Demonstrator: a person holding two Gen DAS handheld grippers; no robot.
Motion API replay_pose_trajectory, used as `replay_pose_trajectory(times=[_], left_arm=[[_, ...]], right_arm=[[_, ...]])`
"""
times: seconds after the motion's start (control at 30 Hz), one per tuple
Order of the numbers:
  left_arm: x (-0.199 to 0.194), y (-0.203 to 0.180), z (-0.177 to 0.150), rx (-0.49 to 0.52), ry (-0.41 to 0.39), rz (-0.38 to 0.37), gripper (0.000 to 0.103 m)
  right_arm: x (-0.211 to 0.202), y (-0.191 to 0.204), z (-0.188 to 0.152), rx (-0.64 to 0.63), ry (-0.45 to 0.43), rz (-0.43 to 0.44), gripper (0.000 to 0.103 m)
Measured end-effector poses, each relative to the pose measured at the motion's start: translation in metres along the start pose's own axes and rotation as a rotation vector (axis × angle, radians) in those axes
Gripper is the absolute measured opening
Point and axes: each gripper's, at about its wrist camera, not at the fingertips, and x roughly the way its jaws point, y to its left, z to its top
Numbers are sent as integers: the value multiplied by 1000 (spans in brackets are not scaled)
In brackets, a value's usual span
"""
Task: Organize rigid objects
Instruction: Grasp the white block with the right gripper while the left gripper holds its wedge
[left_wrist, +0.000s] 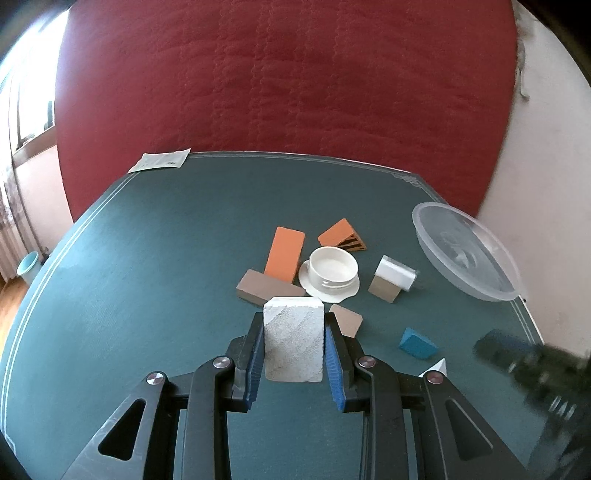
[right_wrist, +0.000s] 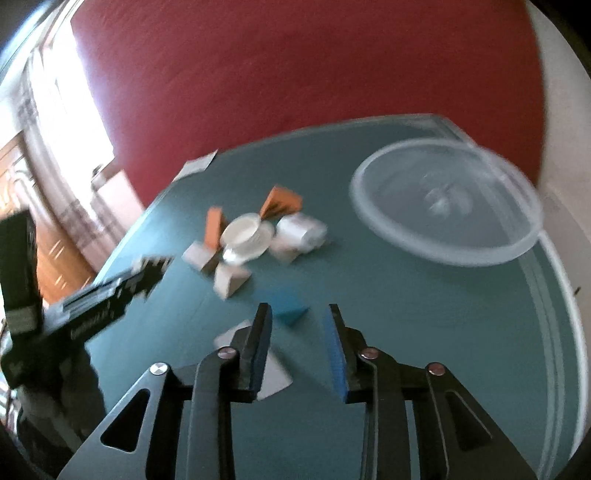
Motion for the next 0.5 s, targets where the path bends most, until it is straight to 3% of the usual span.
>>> replay_pose_trajectory(times=[0.2, 0.5], left_arm=[[-1, 5, -1, -10, 1, 1, 31], [-2, 4, -2, -5, 3, -3, 31]], right_arm=[[22, 19, -17, -55, 73, 64, 44], [46, 41, -33, -174, 114, 42, 42]])
